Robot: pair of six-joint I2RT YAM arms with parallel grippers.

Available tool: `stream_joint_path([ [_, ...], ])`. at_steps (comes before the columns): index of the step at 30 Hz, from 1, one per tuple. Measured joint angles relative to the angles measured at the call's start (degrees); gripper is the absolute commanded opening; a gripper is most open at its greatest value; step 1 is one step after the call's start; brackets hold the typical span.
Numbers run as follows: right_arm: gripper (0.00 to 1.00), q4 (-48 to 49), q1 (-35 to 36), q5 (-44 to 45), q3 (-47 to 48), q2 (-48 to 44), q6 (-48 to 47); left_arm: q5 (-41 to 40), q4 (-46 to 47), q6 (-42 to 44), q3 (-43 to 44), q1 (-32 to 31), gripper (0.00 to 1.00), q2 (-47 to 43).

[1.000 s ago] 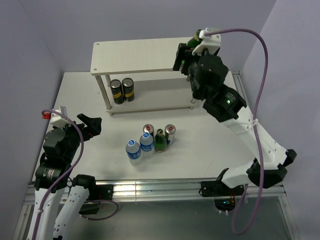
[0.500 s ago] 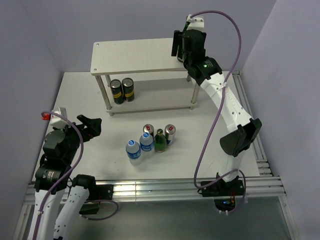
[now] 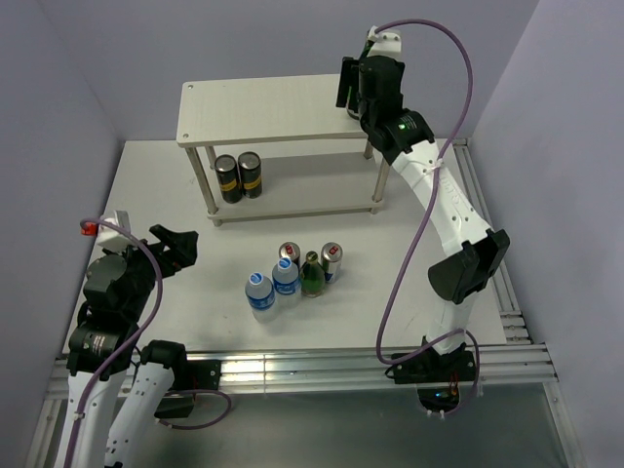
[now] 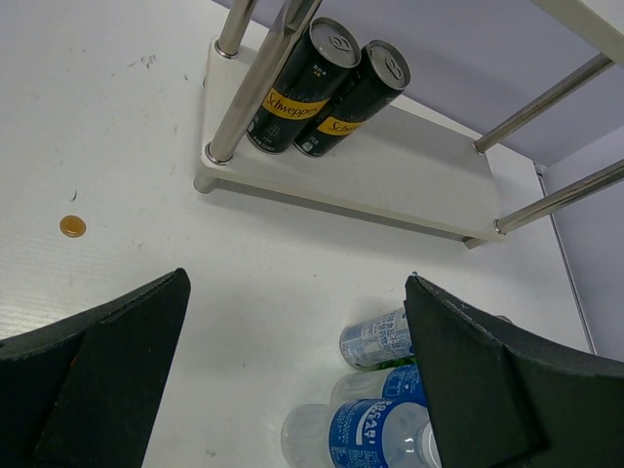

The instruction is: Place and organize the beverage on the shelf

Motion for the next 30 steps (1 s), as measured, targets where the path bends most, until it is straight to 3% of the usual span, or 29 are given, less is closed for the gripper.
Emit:
stream_joint_path([
  [1, 0.91, 0.24, 0.0, -0.02, -0.2, -0.02, 0.02, -0.02, 0.0, 0.0, 0.0, 0.0, 0.99, -0.11],
  [2, 1.0, 0.46, 0.0, 0.02, -0.28, 0.0, 0.33, -0.02, 0.0, 0.0, -0.02, 0.0, 0.99, -0.24],
  [15, 1.0, 4.42, 0.0, -0.7, -4.66, -1.36, 1.14, 0.22, 0.02, 0.0, -0.04, 0.66, 0.99, -0.52],
  [30, 1.0, 3.93, 0.85, -4.96, -14.82, -14.93, 3.85, 0.92, 0.11, 0.02, -0.07, 1.97, 0.99, -0.52],
])
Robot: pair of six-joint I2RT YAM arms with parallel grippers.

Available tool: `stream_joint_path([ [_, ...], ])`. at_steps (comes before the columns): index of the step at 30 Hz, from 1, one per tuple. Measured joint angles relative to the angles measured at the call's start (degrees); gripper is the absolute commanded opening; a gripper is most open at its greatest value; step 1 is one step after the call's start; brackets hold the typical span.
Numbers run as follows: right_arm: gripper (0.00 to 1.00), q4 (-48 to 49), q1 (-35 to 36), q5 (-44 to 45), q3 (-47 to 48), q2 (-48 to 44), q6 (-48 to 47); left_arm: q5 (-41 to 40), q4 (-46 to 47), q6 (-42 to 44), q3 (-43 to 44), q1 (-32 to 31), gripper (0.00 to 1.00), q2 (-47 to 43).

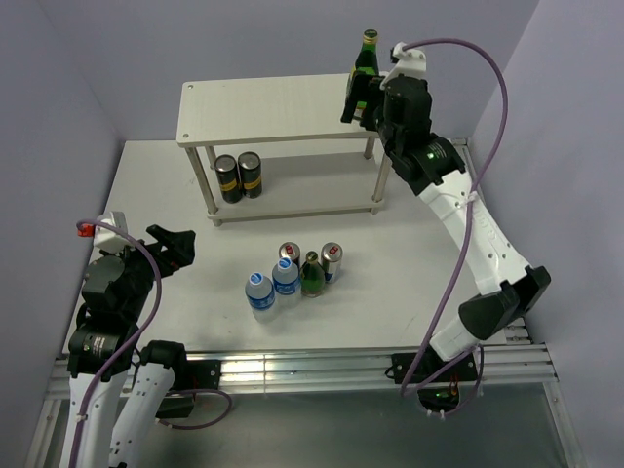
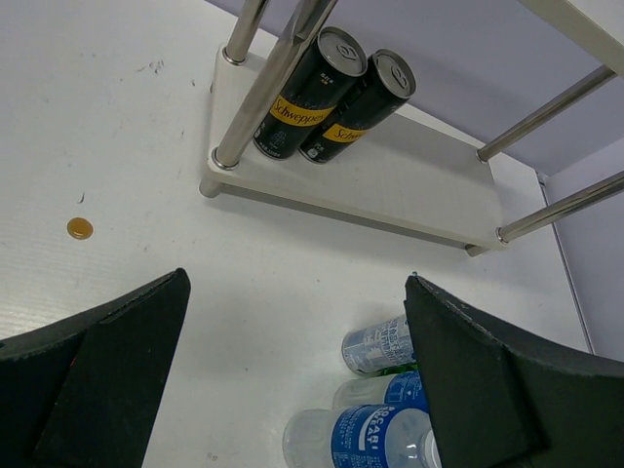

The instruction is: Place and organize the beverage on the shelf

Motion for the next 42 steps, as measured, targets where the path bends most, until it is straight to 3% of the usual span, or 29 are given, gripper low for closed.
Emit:
stream_joint_path([
  [4, 1.0, -0.81, 2.1, -1.07, -9.77, -7.04, 1.97, 0.09, 0.11, 0.0, 0.0, 0.2, 0.99, 0.0],
  [6, 1.0, -0.85, 6.54, 1.73, -16.26, -12.37, 2.34, 0.11, 0.13, 0.0, 0.0, 0.31, 0.99, 0.0],
  [13, 1.0, -0.52, 35.82, 14.86, -35.74, -30.86, 6.91, 0.42, 0.33, 0.02, 0.0, 0.33, 0.99, 0.0],
  [19, 1.0, -3.52, 50.34, 23.17, -54.58, -37.92, 21.42, 0.5, 0.31, 0.02, -0.02, 0.35, 0.99, -0.02],
  [27, 1.0, -2.27, 52.85, 20.76, -70.75, -31.19, 34.27, 0.55, 0.33, 0.02, -0.02, 0.35, 0.99, -0.02],
  [42, 1.0, 15.72, 47.15, 18.45, -70.77, -12.61, 32.63, 0.55, 0.33, 0.02, -0.02, 0.35, 0.99, -0.13],
])
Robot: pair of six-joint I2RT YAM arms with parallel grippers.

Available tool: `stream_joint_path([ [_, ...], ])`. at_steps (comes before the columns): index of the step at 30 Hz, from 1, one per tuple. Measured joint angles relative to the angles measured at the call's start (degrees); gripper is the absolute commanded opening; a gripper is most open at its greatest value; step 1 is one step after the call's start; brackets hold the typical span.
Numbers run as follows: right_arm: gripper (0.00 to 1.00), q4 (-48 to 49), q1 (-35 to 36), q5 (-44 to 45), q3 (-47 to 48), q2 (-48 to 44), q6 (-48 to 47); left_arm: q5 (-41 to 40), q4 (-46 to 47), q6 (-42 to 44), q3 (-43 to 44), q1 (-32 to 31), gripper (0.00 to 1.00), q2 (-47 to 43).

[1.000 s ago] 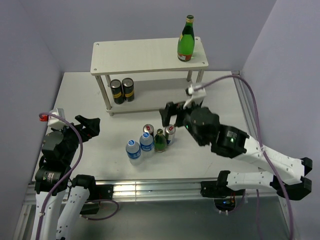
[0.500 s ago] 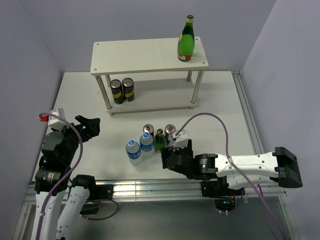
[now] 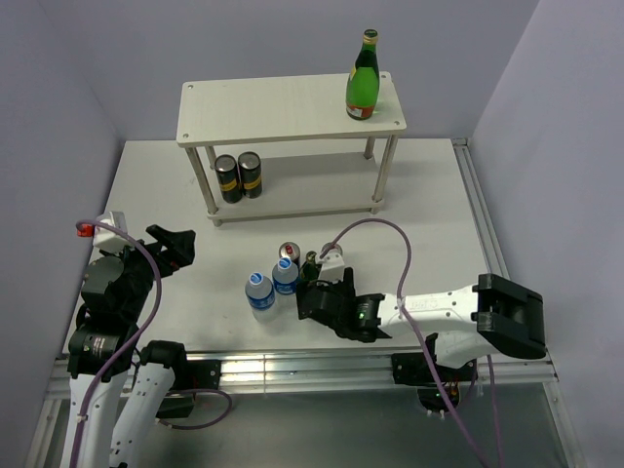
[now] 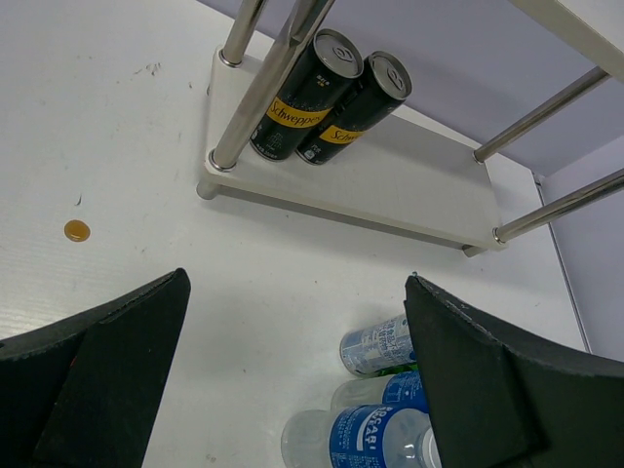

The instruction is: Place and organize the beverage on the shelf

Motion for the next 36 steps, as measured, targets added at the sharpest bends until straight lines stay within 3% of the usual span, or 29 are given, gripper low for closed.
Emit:
stream_joint_path([
  [11, 1.0, 9.31, -6.51, -0.81, 1.51, 6.58, -5.33, 0.02, 0.0, 0.0, 0.0, 0.0, 0.99, -0.31],
  [31, 1.0, 15.69, -7.45, 0.63, 4.96, 13.53, -7.45, 0.63, 0.0, 0.02, 0.0, 0.22, 0.99, -0.31],
  [34, 0.91, 17.35, -7.45, 1.95, 4.96, 14.64, -7.69, 0.83, 0.0, 0.02, 0.0, 0.22, 0.99, -0.31],
  [36, 0.73, 18.25, -7.45, 3.17, 4.92, 15.43, -8.35, 0.83, 0.02, 0.02, 0.0, 0.22, 0.99, -0.31],
])
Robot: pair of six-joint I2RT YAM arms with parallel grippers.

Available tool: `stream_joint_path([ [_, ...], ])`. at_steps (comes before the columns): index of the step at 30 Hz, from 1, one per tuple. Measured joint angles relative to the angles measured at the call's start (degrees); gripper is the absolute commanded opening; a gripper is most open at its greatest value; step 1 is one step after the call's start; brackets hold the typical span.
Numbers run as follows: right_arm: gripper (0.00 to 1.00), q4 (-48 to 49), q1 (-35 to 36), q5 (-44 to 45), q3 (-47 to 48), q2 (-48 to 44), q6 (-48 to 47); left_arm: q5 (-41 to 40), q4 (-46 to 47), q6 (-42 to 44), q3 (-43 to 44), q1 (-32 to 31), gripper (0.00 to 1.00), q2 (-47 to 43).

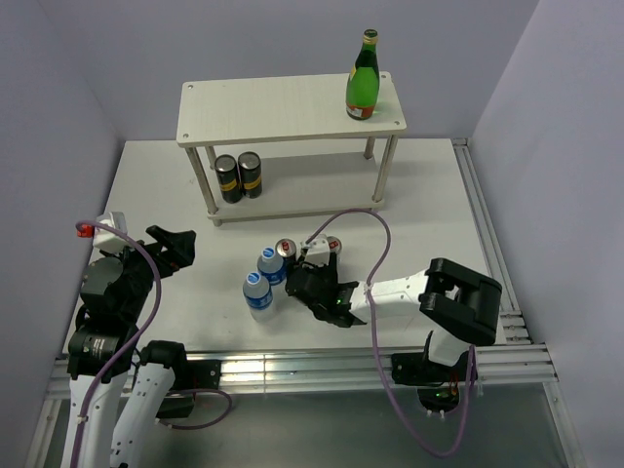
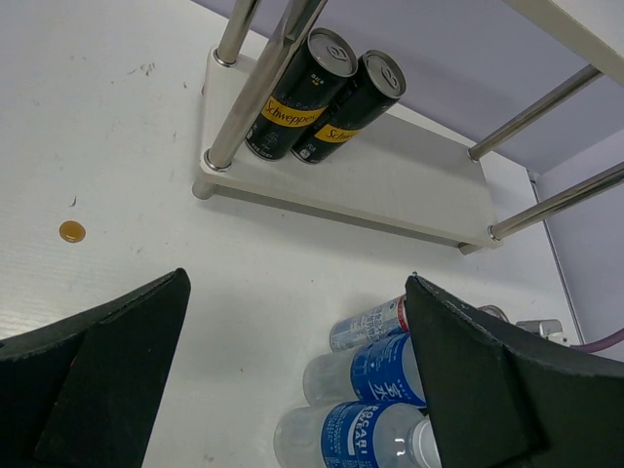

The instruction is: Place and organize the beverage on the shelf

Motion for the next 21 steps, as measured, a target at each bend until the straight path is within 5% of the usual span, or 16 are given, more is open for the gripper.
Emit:
stream_joint_path([
  [6, 0.08, 2.78, -0.26, 1.51, -0.2, 1.18, -0.39, 0.02, -0.02, 0.0, 0.0, 0.09, 0.99, 0.0],
  [8, 0.0, 2.71, -0.24, 1.66, -0.2, 1.18, -0.28, 0.02, -0.02, 0.0, 0.0, 0.09, 0.99, 0.0],
  [15, 0.0, -6.84, 2.25, 2.64, -0.28, -3.19, 2.21, 0.02, -0.02, 0.0, 0.0, 0.09, 0.99, -0.04],
  [21, 0.0, -20.13, 7.19, 4.76, 1.64, -15.93, 3.26, 0.02, 0.0, 0.0, 0.0, 0.76, 0.99, -0.07],
])
